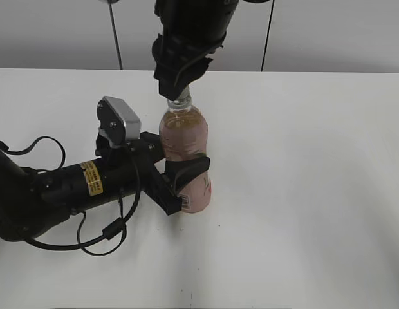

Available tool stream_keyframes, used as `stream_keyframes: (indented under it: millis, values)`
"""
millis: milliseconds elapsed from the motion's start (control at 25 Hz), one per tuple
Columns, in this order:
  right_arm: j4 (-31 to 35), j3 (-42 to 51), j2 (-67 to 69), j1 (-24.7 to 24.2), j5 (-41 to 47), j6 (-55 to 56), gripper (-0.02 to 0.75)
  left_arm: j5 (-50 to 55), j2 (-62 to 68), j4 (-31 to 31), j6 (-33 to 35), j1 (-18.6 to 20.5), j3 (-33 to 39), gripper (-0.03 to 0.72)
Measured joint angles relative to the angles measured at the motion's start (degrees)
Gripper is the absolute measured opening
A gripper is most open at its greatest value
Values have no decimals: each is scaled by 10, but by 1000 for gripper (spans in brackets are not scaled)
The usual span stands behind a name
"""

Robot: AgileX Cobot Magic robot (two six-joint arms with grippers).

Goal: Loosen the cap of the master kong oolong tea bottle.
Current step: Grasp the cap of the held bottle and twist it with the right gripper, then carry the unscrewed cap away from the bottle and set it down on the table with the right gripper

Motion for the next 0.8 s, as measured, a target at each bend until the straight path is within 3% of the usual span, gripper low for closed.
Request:
stream_keyframes:
  millis: [280, 480, 640, 800]
  values:
    - [6, -1, -36, -10, 0, 89, 269, 0, 0, 0, 0, 0, 0, 382]
    - [3, 13, -54, -78, -1, 208, 269, 1, 0, 0, 0, 0, 0, 382]
    - [-8, 77, -86, -145, -1, 247, 269, 1, 0, 0, 0, 0, 0, 382]
    - [-11, 216, -124, -192, -4, 250, 269, 1, 0, 0, 0, 0, 0, 382]
